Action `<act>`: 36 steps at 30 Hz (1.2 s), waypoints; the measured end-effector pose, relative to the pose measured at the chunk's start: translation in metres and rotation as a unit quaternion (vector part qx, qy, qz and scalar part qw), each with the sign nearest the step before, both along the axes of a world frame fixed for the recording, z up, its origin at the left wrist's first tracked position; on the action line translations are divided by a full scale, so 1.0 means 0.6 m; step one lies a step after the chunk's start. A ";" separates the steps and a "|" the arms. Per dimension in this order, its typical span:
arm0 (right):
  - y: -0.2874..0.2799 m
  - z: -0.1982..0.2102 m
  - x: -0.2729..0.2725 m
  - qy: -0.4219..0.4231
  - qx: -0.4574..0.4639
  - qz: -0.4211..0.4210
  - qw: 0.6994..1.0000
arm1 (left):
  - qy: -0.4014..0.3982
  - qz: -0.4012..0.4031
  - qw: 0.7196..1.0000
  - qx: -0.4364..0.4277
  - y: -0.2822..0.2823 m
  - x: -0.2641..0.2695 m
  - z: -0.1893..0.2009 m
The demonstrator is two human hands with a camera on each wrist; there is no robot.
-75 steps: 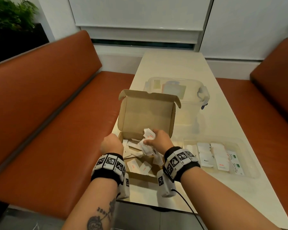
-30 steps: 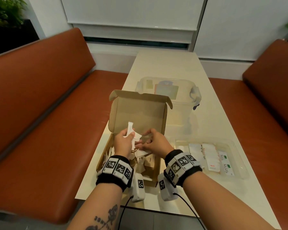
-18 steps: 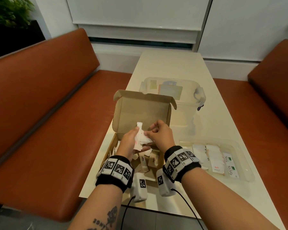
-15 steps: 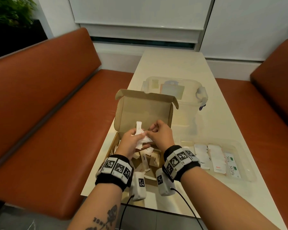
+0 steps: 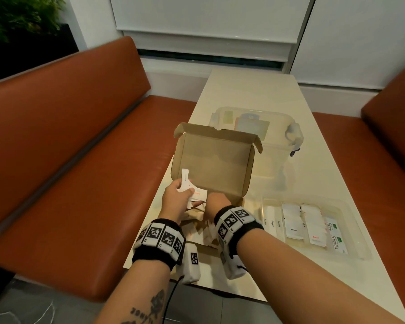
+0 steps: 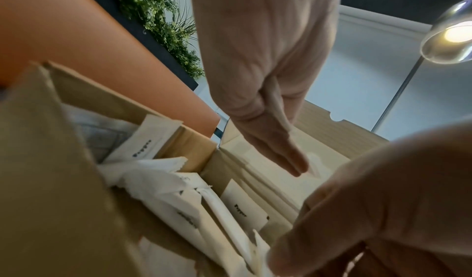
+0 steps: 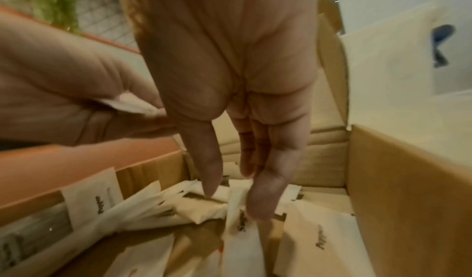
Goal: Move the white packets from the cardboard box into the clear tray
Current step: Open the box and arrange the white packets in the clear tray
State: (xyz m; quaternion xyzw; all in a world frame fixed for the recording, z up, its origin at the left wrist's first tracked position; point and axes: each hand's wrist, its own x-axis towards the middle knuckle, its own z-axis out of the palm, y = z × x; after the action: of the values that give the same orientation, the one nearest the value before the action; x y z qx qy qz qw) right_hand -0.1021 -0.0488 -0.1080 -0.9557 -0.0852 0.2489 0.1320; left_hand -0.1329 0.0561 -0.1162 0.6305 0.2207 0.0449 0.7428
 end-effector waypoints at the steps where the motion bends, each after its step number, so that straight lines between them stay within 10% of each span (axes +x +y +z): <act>1: 0.005 -0.002 0.000 0.012 -0.011 0.004 1.000 | -0.001 0.001 1.000 0.002 0.001 -0.001 -0.001; 36: -0.052 0.031 0.005 0.053 0.039 -0.024 0.998 | -0.016 0.002 0.997 0.082 -0.015 0.003 0.018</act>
State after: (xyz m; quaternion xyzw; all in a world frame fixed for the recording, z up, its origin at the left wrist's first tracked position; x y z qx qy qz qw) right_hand -0.0992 -0.0803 -0.0895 -0.9372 -0.0645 0.2919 0.1798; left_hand -0.1310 0.0470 -0.1056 0.6879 0.2055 0.0746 0.6921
